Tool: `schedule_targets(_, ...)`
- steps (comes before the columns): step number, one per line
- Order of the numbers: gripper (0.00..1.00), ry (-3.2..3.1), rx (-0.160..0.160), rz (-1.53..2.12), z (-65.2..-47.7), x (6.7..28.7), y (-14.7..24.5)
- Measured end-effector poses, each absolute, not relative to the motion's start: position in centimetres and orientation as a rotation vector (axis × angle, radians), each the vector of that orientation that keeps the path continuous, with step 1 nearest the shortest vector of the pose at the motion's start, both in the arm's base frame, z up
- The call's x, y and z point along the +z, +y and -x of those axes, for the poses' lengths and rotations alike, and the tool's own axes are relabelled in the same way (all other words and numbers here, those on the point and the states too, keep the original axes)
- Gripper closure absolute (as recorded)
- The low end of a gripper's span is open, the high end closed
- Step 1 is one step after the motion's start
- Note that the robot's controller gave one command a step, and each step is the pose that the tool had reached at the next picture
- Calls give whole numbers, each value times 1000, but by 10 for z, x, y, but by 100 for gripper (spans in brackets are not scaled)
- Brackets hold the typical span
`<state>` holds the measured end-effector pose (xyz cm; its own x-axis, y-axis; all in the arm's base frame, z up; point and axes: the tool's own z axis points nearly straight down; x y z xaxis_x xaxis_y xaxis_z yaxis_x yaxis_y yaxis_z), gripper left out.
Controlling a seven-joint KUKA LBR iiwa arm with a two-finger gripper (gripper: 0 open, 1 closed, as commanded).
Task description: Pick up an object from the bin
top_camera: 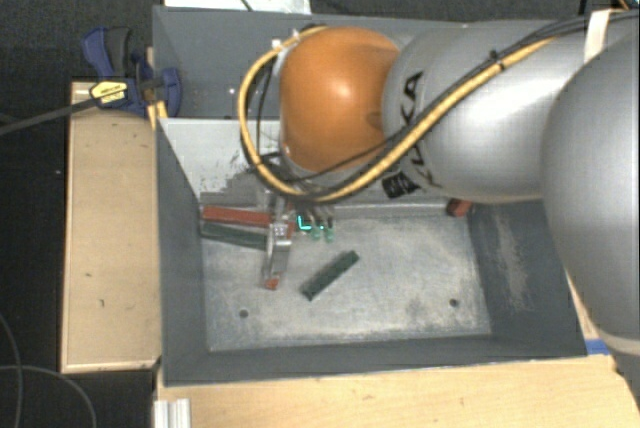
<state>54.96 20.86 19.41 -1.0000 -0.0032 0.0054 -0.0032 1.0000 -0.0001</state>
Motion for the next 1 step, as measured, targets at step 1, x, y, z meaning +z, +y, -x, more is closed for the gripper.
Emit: schedule_targets(1,0,-3108,4,429,-573,74,196)
